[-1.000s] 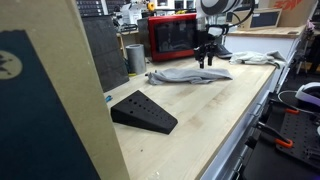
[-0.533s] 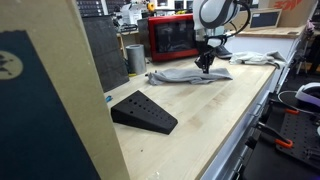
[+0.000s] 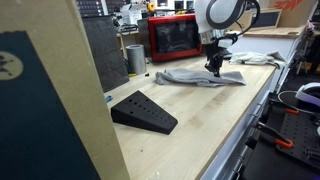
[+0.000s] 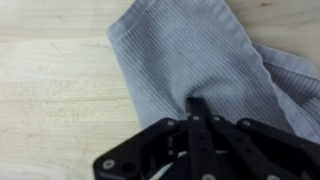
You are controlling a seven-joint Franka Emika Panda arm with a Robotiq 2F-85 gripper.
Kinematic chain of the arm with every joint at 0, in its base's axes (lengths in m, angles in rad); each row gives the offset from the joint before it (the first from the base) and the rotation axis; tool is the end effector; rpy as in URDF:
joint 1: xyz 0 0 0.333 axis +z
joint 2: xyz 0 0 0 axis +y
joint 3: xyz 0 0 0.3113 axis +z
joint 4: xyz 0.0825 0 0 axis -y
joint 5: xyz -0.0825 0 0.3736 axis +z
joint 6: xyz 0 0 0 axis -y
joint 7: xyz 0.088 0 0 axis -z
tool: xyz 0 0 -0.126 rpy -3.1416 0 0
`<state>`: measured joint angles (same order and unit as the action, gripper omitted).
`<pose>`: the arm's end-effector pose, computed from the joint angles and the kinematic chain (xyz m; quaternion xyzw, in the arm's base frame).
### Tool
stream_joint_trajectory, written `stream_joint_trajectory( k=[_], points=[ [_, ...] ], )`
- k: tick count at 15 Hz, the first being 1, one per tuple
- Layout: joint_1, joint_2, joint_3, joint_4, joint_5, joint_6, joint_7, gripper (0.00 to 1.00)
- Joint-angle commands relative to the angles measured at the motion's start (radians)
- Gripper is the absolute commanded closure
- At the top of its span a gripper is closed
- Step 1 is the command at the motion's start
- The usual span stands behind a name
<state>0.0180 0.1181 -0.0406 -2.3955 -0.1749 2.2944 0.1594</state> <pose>0.4635 -0.0171 0.2368 0.9918 -0.0257 -0.1046 0.0684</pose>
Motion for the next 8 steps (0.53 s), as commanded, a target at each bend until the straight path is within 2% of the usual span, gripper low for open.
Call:
stream_joint_trajectory(
  k=[1, 5, 8],
  points=[
    [0.004, -0.078, 0.025, -0.093, 0.019, -0.018, -0.037, 1.00],
    [0.012, -0.128, 0.061, -0.145, 0.129, 0.064, -0.105, 1.00],
    [0.022, -0.164, 0.082, -0.146, 0.233, 0.054, -0.175, 1.00]
  ],
)
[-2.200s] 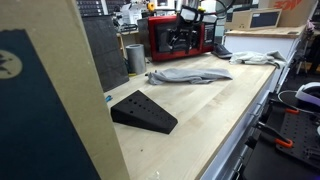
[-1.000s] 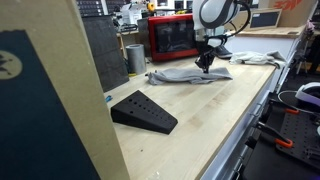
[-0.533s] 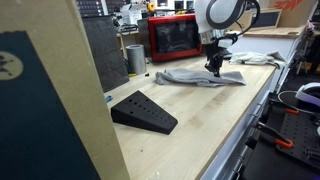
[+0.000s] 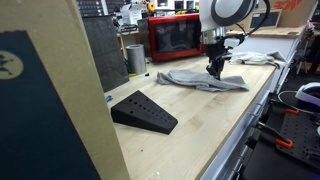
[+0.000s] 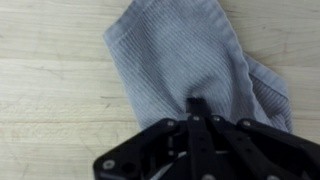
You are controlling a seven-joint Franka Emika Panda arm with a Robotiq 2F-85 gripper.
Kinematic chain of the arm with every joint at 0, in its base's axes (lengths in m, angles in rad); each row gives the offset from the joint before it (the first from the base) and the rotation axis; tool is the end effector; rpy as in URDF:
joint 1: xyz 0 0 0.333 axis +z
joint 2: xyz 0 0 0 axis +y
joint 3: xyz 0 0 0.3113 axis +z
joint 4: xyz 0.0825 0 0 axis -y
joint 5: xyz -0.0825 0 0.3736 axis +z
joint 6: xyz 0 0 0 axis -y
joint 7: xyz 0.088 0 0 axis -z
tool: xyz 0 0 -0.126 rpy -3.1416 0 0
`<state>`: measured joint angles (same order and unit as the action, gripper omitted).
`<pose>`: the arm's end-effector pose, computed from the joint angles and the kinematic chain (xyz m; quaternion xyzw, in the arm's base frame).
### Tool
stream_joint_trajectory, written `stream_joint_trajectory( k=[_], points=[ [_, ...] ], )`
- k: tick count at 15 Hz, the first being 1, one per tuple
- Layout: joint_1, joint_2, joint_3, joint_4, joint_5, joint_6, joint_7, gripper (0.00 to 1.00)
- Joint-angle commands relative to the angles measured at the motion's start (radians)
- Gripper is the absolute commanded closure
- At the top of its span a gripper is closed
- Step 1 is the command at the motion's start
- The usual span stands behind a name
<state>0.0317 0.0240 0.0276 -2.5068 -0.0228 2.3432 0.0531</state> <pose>0.4340 0.0252 0.2433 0.9955 0.0118 -0.0931 0.0123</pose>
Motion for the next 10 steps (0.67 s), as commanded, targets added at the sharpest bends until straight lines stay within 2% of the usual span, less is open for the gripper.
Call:
stream_joint_trajectory(
  k=[1, 2, 3, 7, 10],
  points=[
    [0.011, -0.090, 0.016, -0.037, 0.103, -0.009, -0.087, 1.00],
    [0.013, -0.115, 0.019, -0.041, 0.105, -0.025, -0.090, 0.74],
    [0.014, -0.144, 0.020, -0.047, 0.093, -0.037, -0.081, 0.73],
    [0.021, -0.253, 0.026, -0.052, 0.040, -0.087, -0.048, 0.44],
    [0.032, -0.273, 0.029, -0.041, 0.050, -0.064, -0.062, 0.22]
  ],
)
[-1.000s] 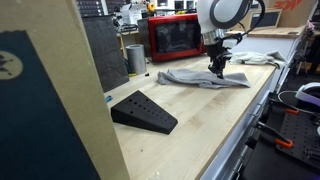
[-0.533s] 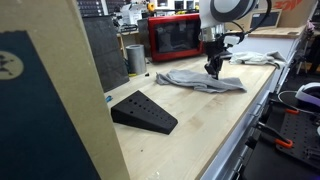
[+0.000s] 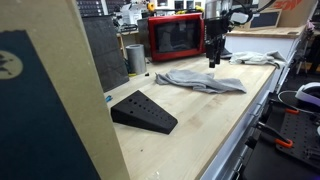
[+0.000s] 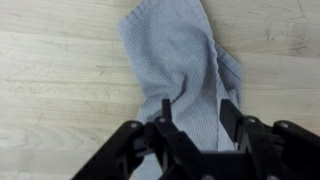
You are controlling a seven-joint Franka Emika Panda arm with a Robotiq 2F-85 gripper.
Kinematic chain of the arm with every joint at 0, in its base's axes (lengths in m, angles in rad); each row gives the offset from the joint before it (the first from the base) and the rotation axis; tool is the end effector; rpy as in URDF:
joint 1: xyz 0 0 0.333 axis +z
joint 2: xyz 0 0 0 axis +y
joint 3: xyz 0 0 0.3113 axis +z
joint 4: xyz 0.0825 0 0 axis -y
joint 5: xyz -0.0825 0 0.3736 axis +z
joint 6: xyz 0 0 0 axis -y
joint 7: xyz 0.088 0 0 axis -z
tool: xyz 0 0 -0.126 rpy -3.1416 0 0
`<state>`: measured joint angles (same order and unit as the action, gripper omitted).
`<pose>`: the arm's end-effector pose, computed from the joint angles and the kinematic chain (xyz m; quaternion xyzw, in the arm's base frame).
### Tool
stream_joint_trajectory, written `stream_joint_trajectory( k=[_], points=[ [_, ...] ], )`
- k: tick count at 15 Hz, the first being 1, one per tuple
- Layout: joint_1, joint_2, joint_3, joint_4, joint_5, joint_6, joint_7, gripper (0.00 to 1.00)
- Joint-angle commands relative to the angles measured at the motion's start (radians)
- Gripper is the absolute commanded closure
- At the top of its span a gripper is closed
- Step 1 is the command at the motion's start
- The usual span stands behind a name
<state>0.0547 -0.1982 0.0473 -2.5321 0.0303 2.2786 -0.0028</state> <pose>0.4252 0.0442 0.3251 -0.9987 -0.0416 0.0280 0.0052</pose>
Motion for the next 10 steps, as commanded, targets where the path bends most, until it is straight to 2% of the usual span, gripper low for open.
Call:
stream_joint_trajectory(
  k=[1, 3, 10],
  points=[
    [0.013, -0.042, 0.008, -0.012, 0.001, 0.024, -0.009, 0.13],
    [0.022, -0.005, 0.001, 0.002, 0.026, 0.060, -0.027, 0.01],
    [0.026, 0.185, -0.002, 0.074, 0.128, 0.190, -0.058, 0.00]
  ],
)
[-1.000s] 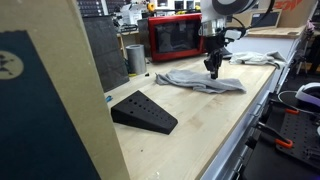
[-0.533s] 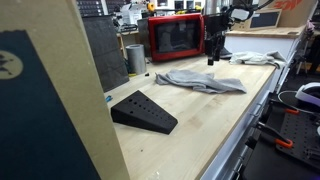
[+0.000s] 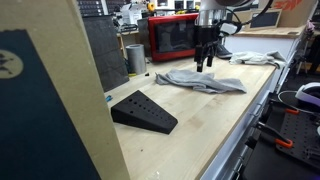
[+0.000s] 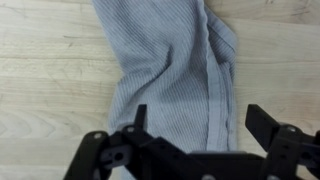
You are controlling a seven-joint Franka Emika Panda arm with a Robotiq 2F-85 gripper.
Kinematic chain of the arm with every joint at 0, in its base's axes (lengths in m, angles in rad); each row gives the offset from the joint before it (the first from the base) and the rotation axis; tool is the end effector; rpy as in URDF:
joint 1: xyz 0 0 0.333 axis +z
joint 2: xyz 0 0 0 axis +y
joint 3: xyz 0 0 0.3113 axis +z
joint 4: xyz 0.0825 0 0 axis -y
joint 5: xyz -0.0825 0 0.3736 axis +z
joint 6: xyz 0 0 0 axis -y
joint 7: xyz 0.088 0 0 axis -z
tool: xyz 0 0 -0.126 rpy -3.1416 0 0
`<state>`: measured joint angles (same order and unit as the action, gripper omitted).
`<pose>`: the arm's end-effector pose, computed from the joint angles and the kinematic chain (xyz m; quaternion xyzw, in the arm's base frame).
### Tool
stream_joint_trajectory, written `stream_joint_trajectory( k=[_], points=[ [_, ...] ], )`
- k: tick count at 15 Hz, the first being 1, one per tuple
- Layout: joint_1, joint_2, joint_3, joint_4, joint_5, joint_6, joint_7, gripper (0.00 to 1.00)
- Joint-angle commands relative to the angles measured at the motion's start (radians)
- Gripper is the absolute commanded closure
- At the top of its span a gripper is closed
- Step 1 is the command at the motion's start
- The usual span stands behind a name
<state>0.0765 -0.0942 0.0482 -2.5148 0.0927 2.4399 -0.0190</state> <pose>0.4483 0.0573 0.3002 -0.9989 -0.0366 -0.0082 0.0285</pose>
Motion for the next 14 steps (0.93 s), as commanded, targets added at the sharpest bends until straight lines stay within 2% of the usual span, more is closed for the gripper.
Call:
stream_joint_trajectory(
  k=[1, 2, 3, 11, 12, 14],
  points=[
    [0.004, 0.104, 0.001, 0.072, 0.081, 0.029, -0.044, 0.25],
    [0.004, 0.120, 0.005, 0.084, 0.106, 0.027, -0.062, 0.26],
    [0.002, 0.134, 0.009, 0.095, 0.126, 0.023, -0.074, 0.32],
    [-0.012, 0.202, 0.035, 0.146, 0.271, -0.004, -0.155, 0.95],
    [-0.014, 0.207, 0.036, 0.149, 0.283, -0.009, -0.162, 1.00],
    [-0.019, 0.208, 0.037, 0.152, 0.297, -0.019, -0.178, 1.00]
  ],
)
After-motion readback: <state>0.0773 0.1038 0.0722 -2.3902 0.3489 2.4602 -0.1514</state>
